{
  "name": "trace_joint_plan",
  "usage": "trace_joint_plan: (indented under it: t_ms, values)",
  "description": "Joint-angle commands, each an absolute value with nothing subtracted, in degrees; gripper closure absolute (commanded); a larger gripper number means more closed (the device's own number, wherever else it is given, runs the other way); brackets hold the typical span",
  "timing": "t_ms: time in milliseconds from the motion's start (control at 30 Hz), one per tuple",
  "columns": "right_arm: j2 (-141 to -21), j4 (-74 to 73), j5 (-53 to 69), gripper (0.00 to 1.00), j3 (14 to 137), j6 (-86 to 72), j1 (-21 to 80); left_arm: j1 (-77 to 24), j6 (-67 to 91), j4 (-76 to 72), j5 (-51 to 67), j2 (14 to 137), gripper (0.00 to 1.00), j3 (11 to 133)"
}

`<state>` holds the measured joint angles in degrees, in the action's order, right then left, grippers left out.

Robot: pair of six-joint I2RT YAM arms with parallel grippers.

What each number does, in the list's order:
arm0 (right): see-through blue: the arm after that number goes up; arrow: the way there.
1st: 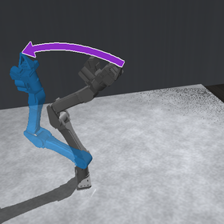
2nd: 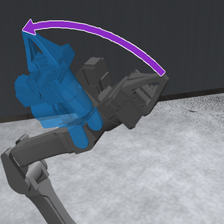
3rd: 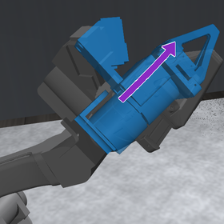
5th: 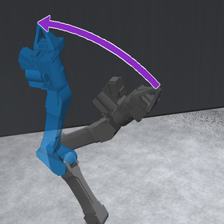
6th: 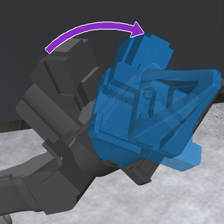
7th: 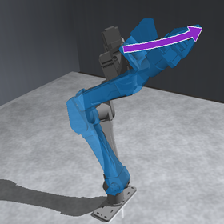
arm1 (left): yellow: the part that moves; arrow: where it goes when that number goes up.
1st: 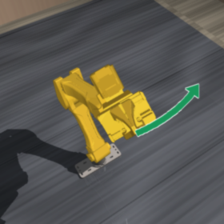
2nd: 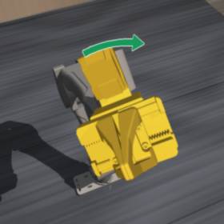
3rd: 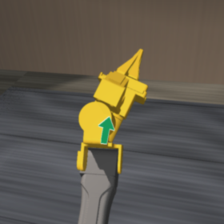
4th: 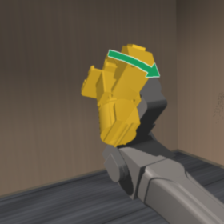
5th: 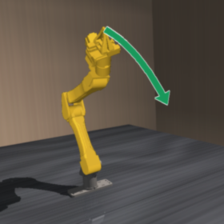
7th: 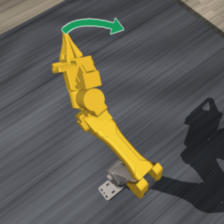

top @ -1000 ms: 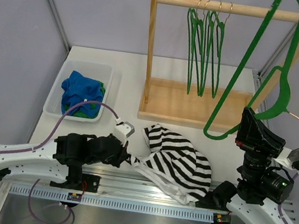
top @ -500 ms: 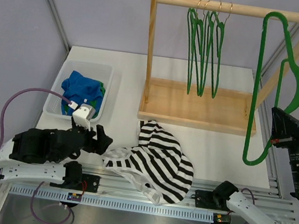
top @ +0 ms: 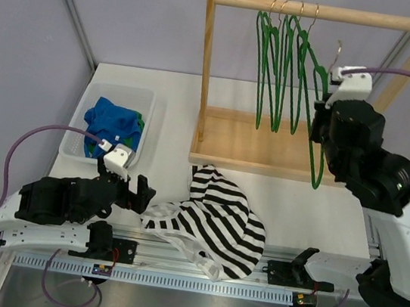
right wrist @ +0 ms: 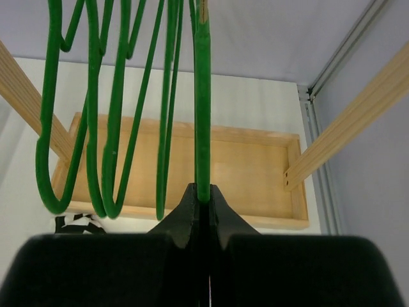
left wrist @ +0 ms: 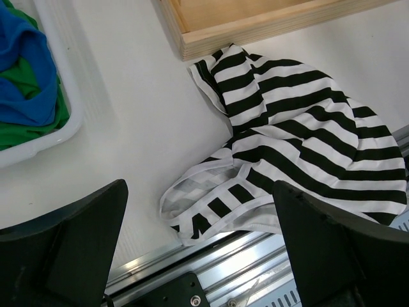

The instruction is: Remove the tank top from the hanger

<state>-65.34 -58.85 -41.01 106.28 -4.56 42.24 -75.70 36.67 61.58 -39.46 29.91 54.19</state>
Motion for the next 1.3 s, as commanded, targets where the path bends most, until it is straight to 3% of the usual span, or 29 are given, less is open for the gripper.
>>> trace_joint_plan:
  t_ms: [0,133,567,1100,1200,1267]
  values:
    - [-70.21,-56.17,-39.93,1.00,115.03,2.80,39.22,-75.85,34.72,57.57,-40.17,28.57,0.01,54.05]
    - [-78.02,-58.45,-27.79,1.00,122.16,3.42,25.34,-75.85,34.54,57.04,-39.73,27.60,0.01,53.70]
    - [-90.78,-57.39,-17.32,1.00,135.44,7.29,18.11,-75.85,34.10,56.07,-38.94,26.63,0.01,52.91]
    - [-89.74,-52.56,-14.06,1.00,123.75,4.05,16.79,-75.76,36.83,56.61,-41.57,31.63,0.01,54.84]
    - [-88.43,-52.21,-15.38,0.86,123.93,3.25,16.79,-75.76,36.83,52.31,-39.64,35.50,0.01,54.41]
    - [-87.54,-52.38,-15.47,0.66,124.19,2.99,16.79,-75.85,37.00,48.70,-38.07,39.89,0.01,54.49]
